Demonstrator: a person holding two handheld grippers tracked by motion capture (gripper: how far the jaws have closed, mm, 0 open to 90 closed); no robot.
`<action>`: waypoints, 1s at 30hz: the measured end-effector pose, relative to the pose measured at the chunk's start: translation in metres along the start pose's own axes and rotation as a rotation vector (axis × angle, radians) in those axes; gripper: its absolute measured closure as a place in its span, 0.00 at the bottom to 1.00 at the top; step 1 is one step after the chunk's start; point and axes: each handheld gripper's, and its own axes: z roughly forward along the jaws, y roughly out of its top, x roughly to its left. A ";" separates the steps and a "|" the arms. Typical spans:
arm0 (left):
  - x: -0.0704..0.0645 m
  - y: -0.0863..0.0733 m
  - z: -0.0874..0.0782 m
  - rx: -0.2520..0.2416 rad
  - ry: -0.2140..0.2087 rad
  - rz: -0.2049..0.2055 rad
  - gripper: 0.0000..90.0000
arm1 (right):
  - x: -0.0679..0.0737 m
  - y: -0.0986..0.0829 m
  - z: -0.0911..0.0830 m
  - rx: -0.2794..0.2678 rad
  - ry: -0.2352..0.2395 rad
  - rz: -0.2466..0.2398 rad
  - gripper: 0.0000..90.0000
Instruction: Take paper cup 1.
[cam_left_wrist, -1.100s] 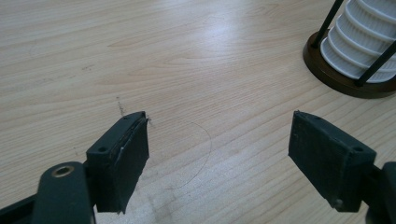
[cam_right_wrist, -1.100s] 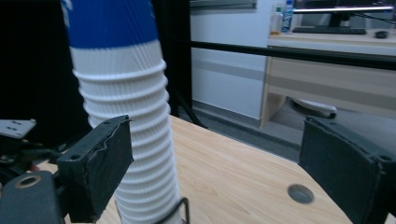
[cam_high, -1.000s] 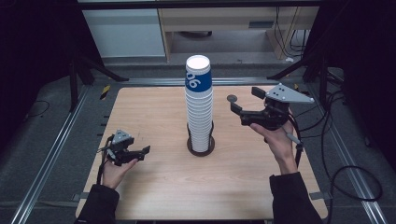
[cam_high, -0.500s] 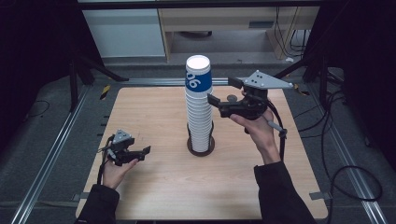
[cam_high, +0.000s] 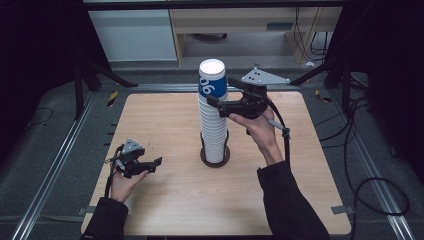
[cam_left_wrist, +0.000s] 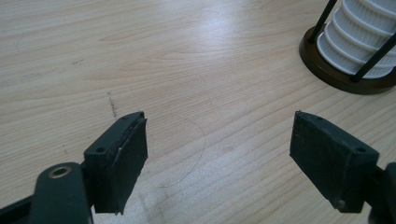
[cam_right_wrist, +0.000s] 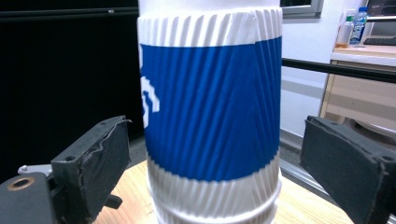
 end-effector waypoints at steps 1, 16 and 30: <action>0.000 0.000 0.000 0.000 0.000 0.000 0.21 | 0.000 0.000 0.000 0.000 0.000 0.000 0.09; -0.001 0.000 0.002 0.016 -0.007 0.000 0.20 | -0.004 -0.002 0.029 0.006 0.014 0.016 0.15; 0.000 0.000 0.003 0.019 -0.009 -0.008 0.20 | 0.001 -0.003 0.033 0.024 -0.001 -0.003 0.20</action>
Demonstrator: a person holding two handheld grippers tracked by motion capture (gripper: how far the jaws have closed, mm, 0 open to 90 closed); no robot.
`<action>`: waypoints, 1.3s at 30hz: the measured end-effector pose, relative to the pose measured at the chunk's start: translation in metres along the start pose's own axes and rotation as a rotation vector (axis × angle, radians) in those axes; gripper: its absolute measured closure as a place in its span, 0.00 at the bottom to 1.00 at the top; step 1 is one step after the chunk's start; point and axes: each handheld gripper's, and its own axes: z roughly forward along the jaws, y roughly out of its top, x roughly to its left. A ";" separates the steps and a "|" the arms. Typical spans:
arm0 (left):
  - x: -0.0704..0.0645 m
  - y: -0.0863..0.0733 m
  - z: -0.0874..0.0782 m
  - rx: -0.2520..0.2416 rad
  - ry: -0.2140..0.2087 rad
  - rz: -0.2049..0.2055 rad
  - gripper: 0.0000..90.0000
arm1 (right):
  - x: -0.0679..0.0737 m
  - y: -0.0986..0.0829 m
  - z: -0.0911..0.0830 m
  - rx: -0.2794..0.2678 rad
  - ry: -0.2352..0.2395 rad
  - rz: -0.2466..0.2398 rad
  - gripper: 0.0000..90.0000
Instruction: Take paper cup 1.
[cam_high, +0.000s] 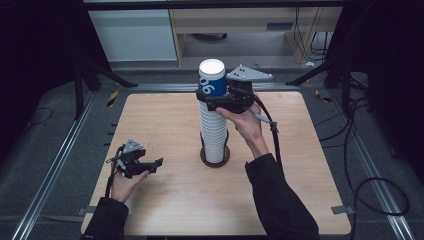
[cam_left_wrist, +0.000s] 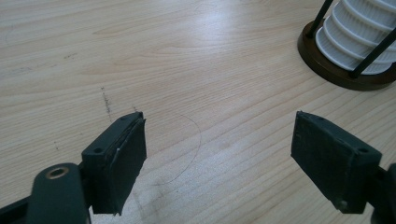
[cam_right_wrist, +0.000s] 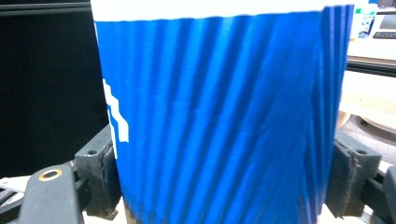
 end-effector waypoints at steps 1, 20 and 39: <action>0.000 0.000 0.000 0.000 -0.001 0.000 0.20 | 0.000 0.000 0.000 0.000 0.000 0.000 0.20; 0.002 0.000 -0.001 0.005 0.001 -0.009 0.20 | 0.004 0.025 -0.012 -0.044 -0.004 -0.044 0.24; 0.002 0.000 -0.001 0.010 0.003 -0.015 0.20 | 0.004 0.054 -0.023 -0.113 -0.003 -0.057 0.25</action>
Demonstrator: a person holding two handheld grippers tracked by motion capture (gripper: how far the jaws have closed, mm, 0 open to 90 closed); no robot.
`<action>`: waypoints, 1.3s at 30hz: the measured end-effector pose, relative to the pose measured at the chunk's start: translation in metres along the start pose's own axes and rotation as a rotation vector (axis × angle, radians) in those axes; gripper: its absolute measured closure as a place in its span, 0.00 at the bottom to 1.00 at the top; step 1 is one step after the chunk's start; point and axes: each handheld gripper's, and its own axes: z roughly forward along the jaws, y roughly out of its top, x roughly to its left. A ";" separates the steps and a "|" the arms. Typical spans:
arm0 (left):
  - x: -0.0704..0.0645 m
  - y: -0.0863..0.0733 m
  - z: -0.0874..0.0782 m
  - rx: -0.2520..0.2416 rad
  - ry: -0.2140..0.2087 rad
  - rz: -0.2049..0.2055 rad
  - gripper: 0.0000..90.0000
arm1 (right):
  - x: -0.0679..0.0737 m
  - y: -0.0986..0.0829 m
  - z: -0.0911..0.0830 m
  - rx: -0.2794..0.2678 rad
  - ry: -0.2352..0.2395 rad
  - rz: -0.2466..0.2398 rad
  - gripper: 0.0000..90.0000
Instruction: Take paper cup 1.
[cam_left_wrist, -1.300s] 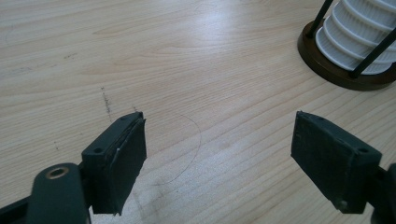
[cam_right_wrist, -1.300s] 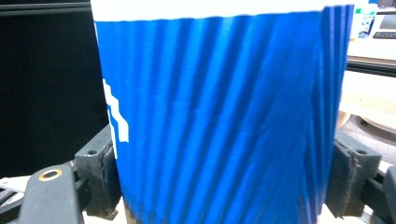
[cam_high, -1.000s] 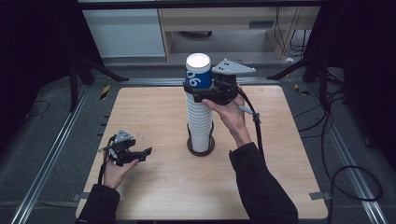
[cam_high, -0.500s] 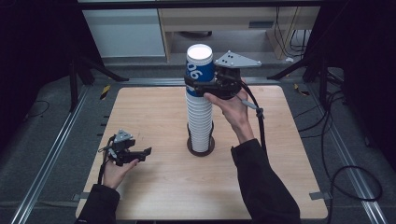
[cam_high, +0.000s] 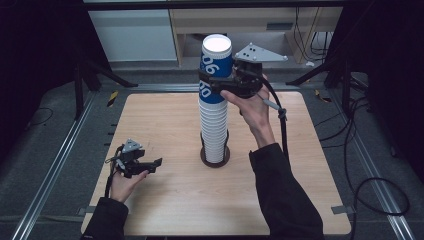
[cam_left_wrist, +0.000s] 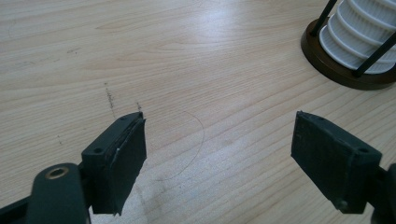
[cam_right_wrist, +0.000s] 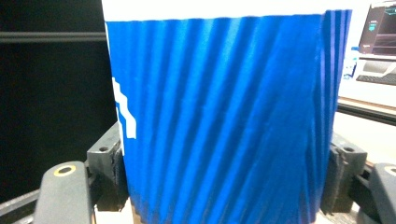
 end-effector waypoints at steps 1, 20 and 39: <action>0.000 0.000 0.000 -0.002 0.001 -0.003 0.20 | 0.000 0.003 -0.001 -0.009 -0.002 -0.003 0.25; 0.000 0.000 -0.002 0.000 -0.001 -0.003 0.20 | -0.023 -0.003 -0.064 -0.025 -0.105 -0.023 0.25; -0.004 0.002 -0.004 -0.002 -0.017 0.004 0.21 | -0.045 -0.080 -0.118 0.087 -0.155 0.021 0.25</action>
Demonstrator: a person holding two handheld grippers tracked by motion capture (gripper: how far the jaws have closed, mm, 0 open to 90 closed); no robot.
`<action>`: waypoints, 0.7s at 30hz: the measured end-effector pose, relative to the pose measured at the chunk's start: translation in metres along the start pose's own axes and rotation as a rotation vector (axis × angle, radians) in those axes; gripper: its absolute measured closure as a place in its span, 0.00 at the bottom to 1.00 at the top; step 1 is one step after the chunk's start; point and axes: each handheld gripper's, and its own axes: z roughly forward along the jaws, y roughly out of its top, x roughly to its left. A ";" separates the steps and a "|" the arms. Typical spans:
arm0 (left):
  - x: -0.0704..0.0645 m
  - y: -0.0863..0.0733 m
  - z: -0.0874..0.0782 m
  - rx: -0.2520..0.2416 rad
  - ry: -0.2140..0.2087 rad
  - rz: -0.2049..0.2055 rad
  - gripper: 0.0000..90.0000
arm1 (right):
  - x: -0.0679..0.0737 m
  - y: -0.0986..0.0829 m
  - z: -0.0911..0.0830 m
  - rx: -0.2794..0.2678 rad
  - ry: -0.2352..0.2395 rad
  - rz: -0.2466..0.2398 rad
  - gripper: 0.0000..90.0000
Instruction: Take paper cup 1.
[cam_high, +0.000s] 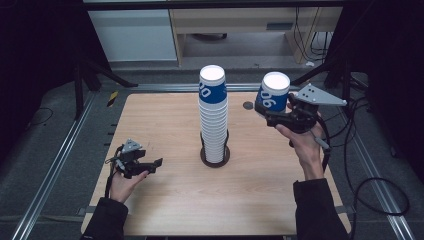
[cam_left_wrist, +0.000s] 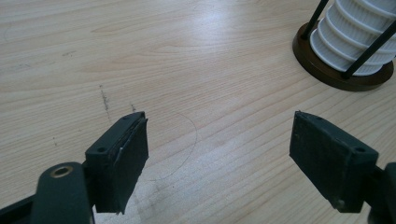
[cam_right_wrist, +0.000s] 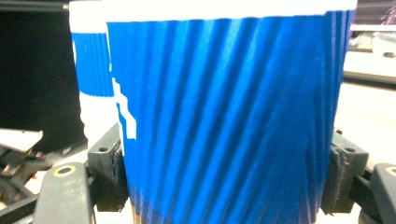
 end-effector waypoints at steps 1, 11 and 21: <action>0.000 0.000 0.000 0.000 0.000 0.000 0.21 | 0.000 0.000 0.000 0.000 0.000 0.000 0.25; -0.005 0.002 -0.001 0.001 -0.016 0.020 0.21 | -0.007 -0.040 -0.009 0.060 0.012 0.022 0.25; -0.009 0.004 0.000 0.009 -0.041 0.039 0.21 | -0.006 -0.072 -0.015 0.121 0.045 0.019 0.24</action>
